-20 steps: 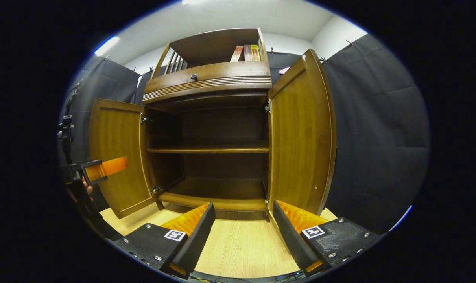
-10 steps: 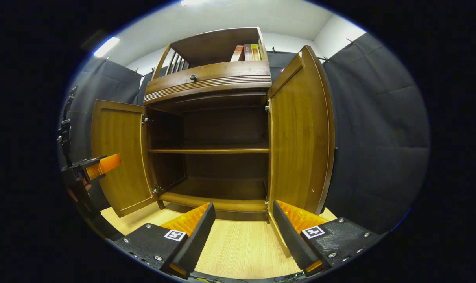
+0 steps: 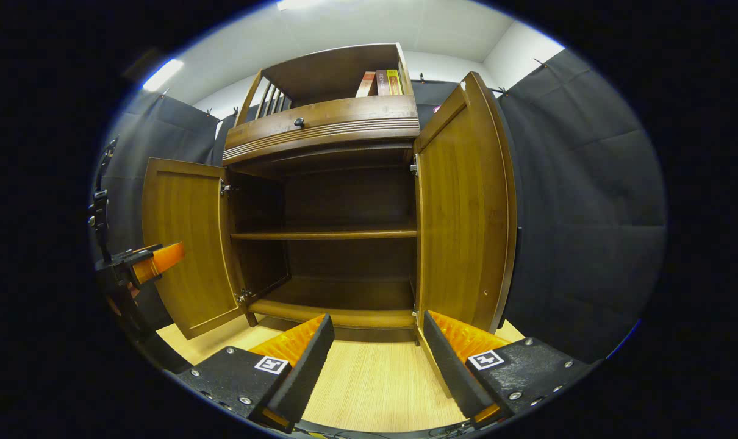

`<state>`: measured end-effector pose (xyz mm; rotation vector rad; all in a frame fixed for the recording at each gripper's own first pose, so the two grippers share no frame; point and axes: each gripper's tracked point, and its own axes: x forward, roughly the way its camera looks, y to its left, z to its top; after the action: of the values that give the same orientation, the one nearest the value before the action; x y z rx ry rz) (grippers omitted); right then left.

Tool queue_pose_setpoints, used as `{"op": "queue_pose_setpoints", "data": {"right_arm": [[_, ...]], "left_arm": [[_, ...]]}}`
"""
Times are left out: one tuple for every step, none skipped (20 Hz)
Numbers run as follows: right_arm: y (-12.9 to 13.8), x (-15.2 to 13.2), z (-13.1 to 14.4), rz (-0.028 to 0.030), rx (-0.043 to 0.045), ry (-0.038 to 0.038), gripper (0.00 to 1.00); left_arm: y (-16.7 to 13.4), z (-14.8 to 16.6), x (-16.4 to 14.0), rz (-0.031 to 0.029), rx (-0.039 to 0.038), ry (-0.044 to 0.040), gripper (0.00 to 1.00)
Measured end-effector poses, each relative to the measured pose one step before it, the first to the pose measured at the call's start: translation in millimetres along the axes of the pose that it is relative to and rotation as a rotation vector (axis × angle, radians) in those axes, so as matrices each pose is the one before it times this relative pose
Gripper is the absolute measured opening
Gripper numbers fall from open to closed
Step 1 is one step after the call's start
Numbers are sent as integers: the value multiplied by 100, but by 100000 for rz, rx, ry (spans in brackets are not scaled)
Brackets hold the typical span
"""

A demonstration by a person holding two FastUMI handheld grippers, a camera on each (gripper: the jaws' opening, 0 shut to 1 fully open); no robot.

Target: Open the right door of the double-door shoe cabinet with the right hand, and open the left door with the left hand.

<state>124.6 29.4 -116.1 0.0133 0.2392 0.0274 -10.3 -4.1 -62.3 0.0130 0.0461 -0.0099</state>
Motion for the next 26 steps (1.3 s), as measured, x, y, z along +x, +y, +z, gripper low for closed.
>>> {"op": "queue_pose_setpoints", "data": {"right_arm": [[95, -16, -44, 0, 29, 206, 100], [63, -35, -82, 130, 52, 205, 100], [56, -85, 22, 300, -19, 242, 100], [35, -61, 26, 111, -212, -11, 100], [-3, -17, -48, -66, -238, 116, 100], [-19, 3, 11, -74, 4, 129, 100], [40, -31, -36, 39, 277, 29, 100], [158, -87, 67, 183, 356, -69, 100], [72, 7, -35, 195, 260, 90, 100], [59, -79, 8, 67, -32, -26, 100], [25, 10, 122, -22, -240, -177, 100], [27, -45, 75, 96, -255, -119, 100], [18, -64, 46, 43, -166, -107, 100], [-31, 19, 12, -23, -42, 39, 100], [-25, -39, -33, -10, 105, -40, 100], [64, -48, 99, -23, 174, -116, 100], [-22, 17, 25, 30, 200, -81, 100], [-4, -71, -30, -46, 147, -71, 100], [24, -36, -9, -10, 68, -27, 100], [43, -105, 5, 58, -14, 22, 100], [18, -194, 39, -131, -53, -156, 100], [-69, -28, -33, -52, -39, -145, 100], [-13, -71, -7, -72, 47, 14, 100], [-73, -87, -66, -43, 125, 149, 100], [-28, -4, -94, -92, 119, 186, 100], [-47, -104, -51, -98, 168, 175, 100]], "left_arm": [[47, -87, -65, -4, 368, 169, 95], [15, -22, -24, -19, 384, 195, 95], [24, 43, -22, -174, 220, 161, 97], [-129, -7, -77, -503, 169, -104, 95], [-118, 192, -71, -204, 248, -327, 95], [56, 148, -27, -108, 215, -322, 95], [-68, 82, -34, -239, 145, -213, 95], [28, 62, -128, 119, 277, -230, 95], [9, -1, -48, -20, 391, -104, 95], [-69, 48, -69, -72, 467, -97, 95], [-68, 26, -108, -91, 546, -208, 95], [-8, 78, -87, -46, 533, -300, 97], [-56, 113, -63, -151, 401, -264, 95], [-17, 35, -124, -269, 133, -152, 95], [-92, -13, -62, -176, -3, 105, 95], [138, -58, -85, 123, -81, 108, 95], [71, 39, -21, 62, -164, 60, 95], [-11, 0, -85, 44, -91, 49, 95], [15, 60, -70, 38, -47, -6, 95], [-17, -24, -66, 2, 119, -106, 95], [-52, 63, -61, -39, 292, -123, 95], [35, 53, -68, 64, 311, -95, 95], [-30, 43, -52, -45, 112, -173, 95], [-20, 18, -107, -128, -46, -74, 95], [29, -46, -19, 265, -150, 256, 95], [-39, -51, -80, 9, -417, 301, 95]]}}
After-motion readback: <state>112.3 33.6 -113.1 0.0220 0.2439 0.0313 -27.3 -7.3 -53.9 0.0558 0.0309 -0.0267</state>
